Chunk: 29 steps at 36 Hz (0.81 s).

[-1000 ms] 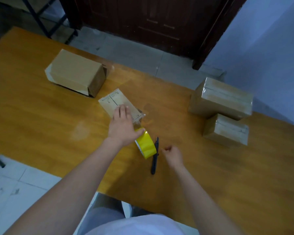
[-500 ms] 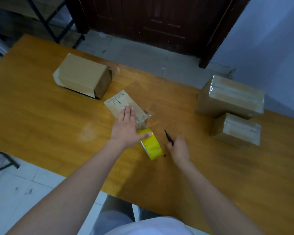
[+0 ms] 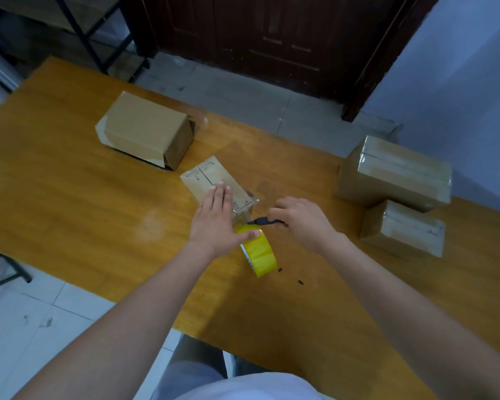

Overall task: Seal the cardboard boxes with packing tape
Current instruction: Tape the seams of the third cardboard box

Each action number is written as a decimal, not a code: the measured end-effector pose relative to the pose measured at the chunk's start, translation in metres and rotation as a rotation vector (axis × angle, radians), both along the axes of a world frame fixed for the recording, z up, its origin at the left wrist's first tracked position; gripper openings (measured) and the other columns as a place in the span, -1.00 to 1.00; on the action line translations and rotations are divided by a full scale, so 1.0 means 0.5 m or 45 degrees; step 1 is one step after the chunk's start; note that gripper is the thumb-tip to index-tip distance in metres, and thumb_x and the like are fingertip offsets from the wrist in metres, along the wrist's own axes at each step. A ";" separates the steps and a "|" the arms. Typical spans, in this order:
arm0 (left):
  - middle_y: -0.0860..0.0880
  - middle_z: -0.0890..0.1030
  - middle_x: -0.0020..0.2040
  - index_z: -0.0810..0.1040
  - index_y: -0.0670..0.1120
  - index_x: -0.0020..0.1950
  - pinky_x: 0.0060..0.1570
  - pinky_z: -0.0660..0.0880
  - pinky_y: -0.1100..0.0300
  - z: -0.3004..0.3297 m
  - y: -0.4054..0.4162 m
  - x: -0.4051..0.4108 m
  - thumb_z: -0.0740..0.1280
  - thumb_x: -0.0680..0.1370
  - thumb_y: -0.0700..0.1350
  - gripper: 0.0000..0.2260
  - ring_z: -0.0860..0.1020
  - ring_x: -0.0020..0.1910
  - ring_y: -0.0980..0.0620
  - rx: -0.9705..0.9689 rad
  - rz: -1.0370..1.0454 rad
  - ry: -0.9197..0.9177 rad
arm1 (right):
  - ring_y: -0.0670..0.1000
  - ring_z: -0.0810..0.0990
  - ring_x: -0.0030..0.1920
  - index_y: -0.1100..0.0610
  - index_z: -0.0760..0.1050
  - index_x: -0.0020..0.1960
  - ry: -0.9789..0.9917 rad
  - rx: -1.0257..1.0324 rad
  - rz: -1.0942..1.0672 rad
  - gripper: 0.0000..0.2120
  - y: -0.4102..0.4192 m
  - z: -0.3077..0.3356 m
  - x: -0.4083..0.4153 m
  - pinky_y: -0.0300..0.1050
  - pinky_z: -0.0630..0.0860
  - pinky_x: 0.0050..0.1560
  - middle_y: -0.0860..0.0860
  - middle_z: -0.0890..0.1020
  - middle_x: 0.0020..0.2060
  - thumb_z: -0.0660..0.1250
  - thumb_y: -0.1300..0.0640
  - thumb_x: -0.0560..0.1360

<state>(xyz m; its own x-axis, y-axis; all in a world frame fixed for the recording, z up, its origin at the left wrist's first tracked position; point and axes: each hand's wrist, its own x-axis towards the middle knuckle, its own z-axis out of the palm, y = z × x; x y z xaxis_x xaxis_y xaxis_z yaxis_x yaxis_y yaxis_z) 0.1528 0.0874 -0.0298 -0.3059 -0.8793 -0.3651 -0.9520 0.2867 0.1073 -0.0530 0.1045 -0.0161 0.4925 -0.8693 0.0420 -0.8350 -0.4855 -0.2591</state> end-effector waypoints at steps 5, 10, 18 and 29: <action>-0.09 -0.25 0.57 -0.27 -0.16 0.55 0.49 -0.14 0.07 0.004 0.001 -0.001 -0.01 0.36 0.54 0.06 -0.25 0.54 -0.04 0.003 -0.004 0.003 | 0.12 0.51 -0.35 0.13 0.48 -0.26 -0.025 0.004 0.006 -0.80 -0.004 -0.005 0.009 -0.19 0.24 -0.38 0.04 0.49 -0.37 0.51 0.23 0.29; -0.09 -0.24 0.57 -0.26 -0.16 0.55 0.49 -0.13 0.06 0.006 0.002 -0.001 0.02 0.38 0.53 0.04 -0.25 0.54 -0.03 0.007 0.005 0.018 | 0.14 0.51 -0.35 0.13 0.50 -0.27 -0.009 -0.006 -0.060 -0.81 -0.010 -0.008 0.012 -0.16 0.21 -0.37 0.05 0.49 -0.38 0.52 0.25 0.28; -0.10 -0.27 0.56 -0.28 -0.17 0.55 0.48 -0.17 0.06 0.006 0.001 -0.002 0.00 0.36 0.55 0.06 -0.26 0.53 -0.04 0.024 0.003 0.004 | 0.18 0.52 -0.01 0.16 0.45 0.07 0.376 0.315 -0.546 -0.89 0.000 -0.060 -0.012 -0.05 0.32 -0.24 0.12 0.55 -0.04 0.21 0.17 0.57; -0.10 -0.26 0.56 -0.28 -0.16 0.55 0.49 -0.13 0.05 0.004 0.001 -0.003 0.00 0.36 0.55 0.07 -0.26 0.53 -0.05 0.022 0.005 0.008 | 0.02 0.50 0.04 0.11 0.52 -0.04 -0.987 0.669 -1.042 -0.97 0.024 -0.115 0.044 -0.16 0.46 0.09 0.02 0.45 -0.04 0.30 0.19 0.53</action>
